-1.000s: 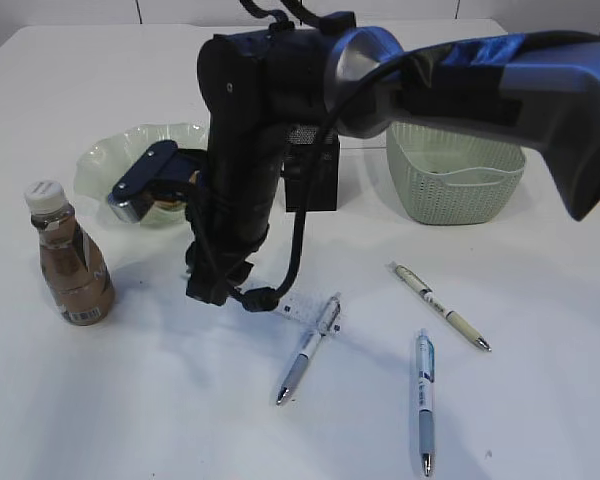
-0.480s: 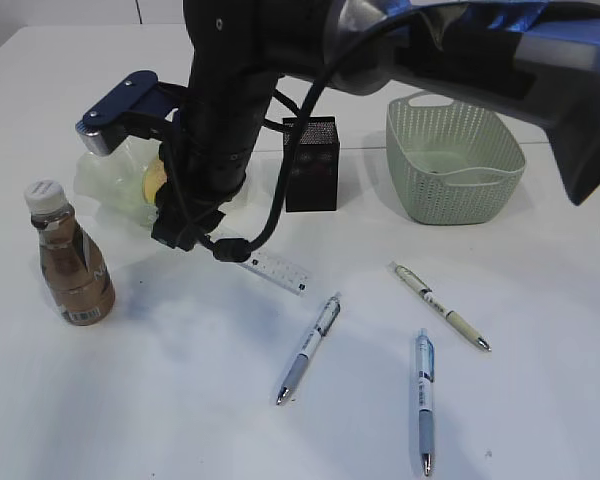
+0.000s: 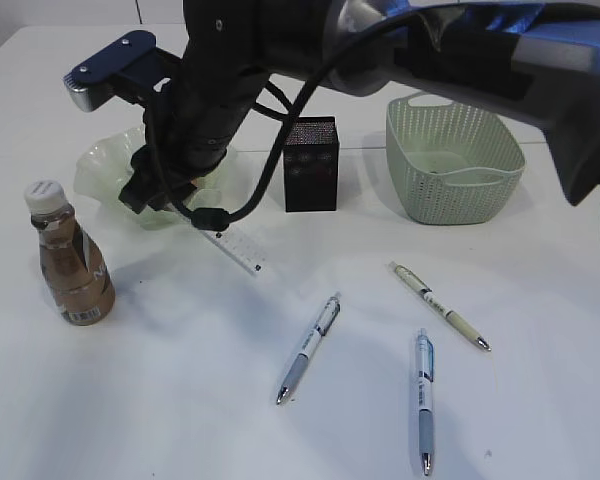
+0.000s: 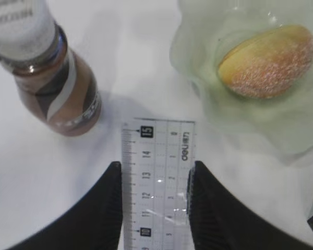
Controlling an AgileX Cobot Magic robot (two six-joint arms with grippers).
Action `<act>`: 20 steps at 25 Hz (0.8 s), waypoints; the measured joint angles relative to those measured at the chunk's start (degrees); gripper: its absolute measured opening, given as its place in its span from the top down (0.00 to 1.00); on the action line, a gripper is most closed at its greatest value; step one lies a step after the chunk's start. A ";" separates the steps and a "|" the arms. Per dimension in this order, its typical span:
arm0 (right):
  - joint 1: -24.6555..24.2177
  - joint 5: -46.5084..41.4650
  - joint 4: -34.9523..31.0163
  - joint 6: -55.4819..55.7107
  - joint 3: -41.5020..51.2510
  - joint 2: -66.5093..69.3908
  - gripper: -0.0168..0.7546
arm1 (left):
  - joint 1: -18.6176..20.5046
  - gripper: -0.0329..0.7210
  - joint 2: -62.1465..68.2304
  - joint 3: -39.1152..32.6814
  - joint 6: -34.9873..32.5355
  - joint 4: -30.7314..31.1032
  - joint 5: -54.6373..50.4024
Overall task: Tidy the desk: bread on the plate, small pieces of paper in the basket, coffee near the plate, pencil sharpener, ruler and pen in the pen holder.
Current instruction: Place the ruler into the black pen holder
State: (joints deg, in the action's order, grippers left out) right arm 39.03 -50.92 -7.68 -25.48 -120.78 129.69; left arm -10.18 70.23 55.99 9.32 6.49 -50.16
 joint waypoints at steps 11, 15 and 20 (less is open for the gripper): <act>-2.96 11.55 -0.11 2.35 0.00 -0.11 0.59 | 0.00 0.64 0.00 0.00 0.00 0.00 0.35; -4.21 14.74 -0.19 2.47 0.00 -0.45 0.59 | 0.00 0.64 0.00 0.00 0.00 0.00 0.81; -6.04 19.85 -0.33 2.47 0.00 -0.45 0.59 | 0.00 0.64 0.00 0.00 0.00 0.00 1.75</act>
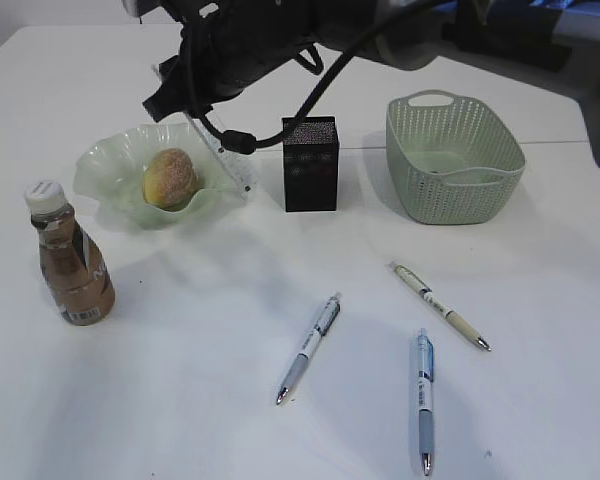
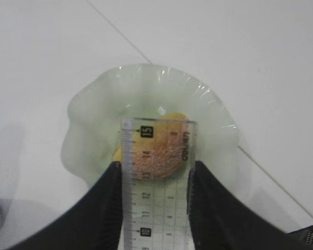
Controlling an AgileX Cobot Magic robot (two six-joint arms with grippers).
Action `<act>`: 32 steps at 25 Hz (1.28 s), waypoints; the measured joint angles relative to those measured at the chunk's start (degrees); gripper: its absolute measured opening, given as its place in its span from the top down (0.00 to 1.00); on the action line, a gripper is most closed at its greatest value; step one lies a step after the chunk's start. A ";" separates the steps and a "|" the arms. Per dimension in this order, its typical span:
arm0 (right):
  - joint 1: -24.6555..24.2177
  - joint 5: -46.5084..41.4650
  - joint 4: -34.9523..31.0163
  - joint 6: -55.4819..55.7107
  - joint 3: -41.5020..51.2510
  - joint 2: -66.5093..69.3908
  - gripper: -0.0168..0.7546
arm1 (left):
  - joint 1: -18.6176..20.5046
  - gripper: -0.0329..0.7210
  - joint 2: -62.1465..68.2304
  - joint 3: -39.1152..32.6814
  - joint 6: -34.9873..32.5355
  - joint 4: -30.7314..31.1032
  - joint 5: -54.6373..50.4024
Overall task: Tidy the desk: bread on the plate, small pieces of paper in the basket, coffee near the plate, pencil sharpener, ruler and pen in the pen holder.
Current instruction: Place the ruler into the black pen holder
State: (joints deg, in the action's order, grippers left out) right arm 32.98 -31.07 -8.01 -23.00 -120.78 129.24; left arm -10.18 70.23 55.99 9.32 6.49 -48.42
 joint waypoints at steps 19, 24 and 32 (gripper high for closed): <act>-7.30 6.13 -0.69 0.23 0.00 -1.05 0.59 | 0.00 0.64 0.00 0.00 0.00 0.00 2.51; -8.76 8.00 -1.50 0.34 0.00 -1.05 0.59 | 0.00 0.64 0.00 0.00 0.00 0.00 2.97; -9.86 13.79 -2.52 0.34 0.00 -1.05 0.59 | 0.00 0.64 0.00 0.00 0.00 0.00 3.21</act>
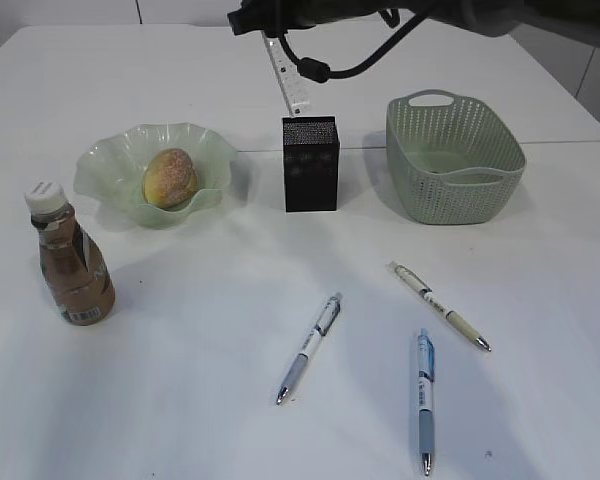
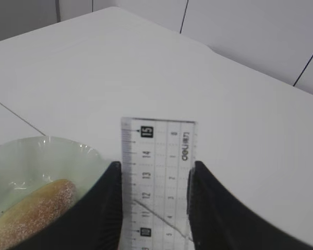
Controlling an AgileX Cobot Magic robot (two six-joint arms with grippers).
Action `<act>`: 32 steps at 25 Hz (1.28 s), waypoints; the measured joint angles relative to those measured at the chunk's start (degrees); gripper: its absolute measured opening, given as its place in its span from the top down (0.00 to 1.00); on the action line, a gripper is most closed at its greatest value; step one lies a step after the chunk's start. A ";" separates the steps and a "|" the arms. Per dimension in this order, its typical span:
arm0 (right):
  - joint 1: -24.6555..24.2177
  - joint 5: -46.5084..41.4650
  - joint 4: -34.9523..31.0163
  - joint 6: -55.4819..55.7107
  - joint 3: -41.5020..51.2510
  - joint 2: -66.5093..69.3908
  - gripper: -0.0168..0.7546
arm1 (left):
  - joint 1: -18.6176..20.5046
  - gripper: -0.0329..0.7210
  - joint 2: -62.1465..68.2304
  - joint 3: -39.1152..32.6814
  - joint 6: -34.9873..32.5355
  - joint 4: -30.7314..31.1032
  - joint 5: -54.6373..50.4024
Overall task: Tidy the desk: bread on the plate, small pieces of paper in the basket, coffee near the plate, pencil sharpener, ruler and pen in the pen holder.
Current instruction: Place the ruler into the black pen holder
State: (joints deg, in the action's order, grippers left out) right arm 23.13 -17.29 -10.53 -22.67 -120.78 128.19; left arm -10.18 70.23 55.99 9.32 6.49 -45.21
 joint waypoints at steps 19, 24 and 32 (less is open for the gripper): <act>-4.04 7.27 -6.47 0.11 0.00 2.18 0.59 | 0.00 0.64 0.22 0.00 0.00 0.00 1.02; -4.04 7.31 -7.63 0.11 0.00 3.47 0.59 | 0.00 0.64 0.22 0.00 0.00 0.00 1.15; -4.04 7.74 -8.27 0.11 0.00 4.82 0.59 | 0.00 0.64 0.22 0.00 0.00 0.00 1.28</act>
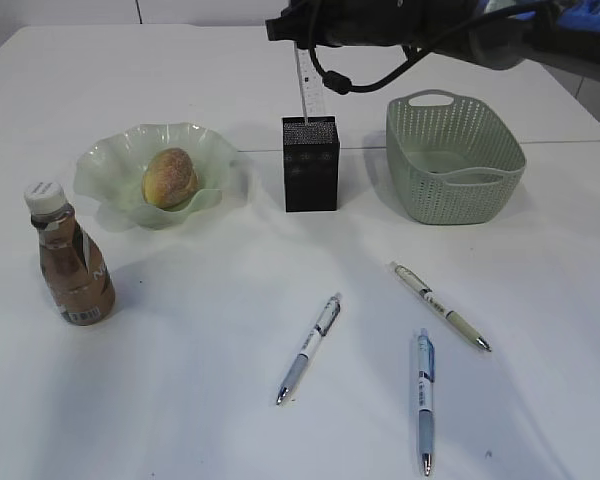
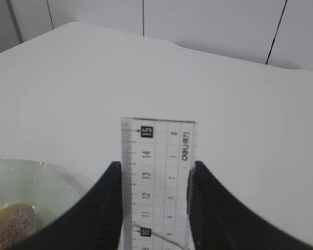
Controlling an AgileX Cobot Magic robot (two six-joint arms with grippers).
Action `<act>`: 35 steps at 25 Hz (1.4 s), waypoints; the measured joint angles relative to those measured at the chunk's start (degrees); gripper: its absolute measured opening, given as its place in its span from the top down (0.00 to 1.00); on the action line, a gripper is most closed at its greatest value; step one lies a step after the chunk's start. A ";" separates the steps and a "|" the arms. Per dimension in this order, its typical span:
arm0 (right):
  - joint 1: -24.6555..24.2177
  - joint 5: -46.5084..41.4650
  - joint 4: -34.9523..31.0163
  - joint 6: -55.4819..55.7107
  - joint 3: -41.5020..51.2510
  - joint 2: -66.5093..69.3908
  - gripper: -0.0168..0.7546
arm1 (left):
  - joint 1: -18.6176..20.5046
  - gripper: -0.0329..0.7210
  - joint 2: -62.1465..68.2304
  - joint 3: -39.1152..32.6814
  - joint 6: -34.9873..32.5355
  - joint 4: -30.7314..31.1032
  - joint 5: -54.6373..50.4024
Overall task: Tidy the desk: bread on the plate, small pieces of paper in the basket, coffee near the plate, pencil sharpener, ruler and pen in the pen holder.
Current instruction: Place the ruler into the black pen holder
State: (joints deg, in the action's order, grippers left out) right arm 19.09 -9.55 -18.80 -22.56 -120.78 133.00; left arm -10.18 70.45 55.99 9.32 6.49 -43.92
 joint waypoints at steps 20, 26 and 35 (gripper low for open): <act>0.00 -2.45 -0.36 0.00 0.00 4.46 0.59 | 0.00 0.64 0.08 0.00 0.00 0.00 0.00; 0.00 -3.75 -0.36 0.00 0.00 5.39 0.59 | 0.00 0.64 0.08 0.00 0.00 0.00 0.00; 0.00 -5.65 -1.60 0.00 0.00 6.78 0.59 | 0.00 0.64 0.08 0.00 0.00 0.00 0.00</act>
State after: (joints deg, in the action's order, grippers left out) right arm 19.09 -15.20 -20.40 -22.56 -120.78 139.78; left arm -10.18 70.53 55.99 9.32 6.49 -43.93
